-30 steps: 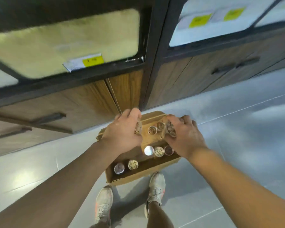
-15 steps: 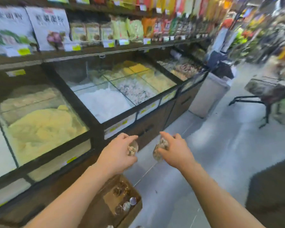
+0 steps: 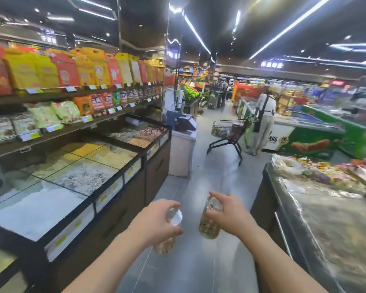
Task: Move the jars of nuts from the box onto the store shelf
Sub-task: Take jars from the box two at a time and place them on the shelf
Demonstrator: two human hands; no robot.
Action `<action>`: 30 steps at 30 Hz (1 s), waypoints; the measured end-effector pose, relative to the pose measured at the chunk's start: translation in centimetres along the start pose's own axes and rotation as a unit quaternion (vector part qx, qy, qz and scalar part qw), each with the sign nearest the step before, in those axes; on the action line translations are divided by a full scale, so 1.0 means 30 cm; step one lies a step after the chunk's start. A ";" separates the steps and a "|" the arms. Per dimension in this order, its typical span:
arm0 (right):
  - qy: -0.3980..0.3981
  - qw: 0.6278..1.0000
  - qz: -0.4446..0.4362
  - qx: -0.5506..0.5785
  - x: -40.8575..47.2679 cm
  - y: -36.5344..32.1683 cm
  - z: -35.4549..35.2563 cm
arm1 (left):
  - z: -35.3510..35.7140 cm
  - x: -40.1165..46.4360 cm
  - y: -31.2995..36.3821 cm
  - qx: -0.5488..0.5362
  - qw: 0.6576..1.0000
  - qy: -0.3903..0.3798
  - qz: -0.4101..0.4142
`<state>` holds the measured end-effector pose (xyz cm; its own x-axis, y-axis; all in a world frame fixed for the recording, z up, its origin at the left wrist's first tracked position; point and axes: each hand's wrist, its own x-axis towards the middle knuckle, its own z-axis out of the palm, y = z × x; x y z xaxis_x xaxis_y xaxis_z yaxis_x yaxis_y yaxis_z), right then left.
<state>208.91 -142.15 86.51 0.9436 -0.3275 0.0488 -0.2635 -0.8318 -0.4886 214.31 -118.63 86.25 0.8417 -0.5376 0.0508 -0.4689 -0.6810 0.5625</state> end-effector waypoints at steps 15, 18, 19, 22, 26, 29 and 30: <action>0.105 0.972 0.197 -0.075 -0.612 1.006 -0.728 | 0.683 0.160 1.166 -0.009 0.958 -0.173 0.229; 0.122 0.953 0.262 -0.094 -0.797 1.170 -0.842 | 0.833 0.125 1.404 -0.006 0.935 -0.214 0.283; 0.123 0.945 0.288 -0.096 -0.860 1.220 -0.873 | 0.884 0.113 1.477 0.002 0.924 -0.226 0.308; 0.140 0.919 0.358 -0.088 -1.048 1.355 -0.946 | 1.016 0.050 1.687 0.010 0.895 -0.260 0.363; 0.174 0.876 0.442 -0.090 -1.296 1.468 -1.015 | 1.163 -0.069 1.923 0.027 0.839 -0.293 0.458; 0.198 0.845 0.488 -0.090 -1.470 1.541 -1.054 | 1.251 -0.160 2.062 0.024 0.807 -0.311 0.501; 0.204 0.836 0.502 -0.087 -1.524 1.568 -1.065 | 1.285 -0.185 2.102 0.017 0.798 -0.322 0.510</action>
<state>146.96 -180.63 89.13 0.0922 -0.9957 0.0004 -0.9402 -0.0872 -0.3294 169.76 -177.76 89.63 -0.2884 -0.9571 0.0275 -0.8383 0.2663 0.4757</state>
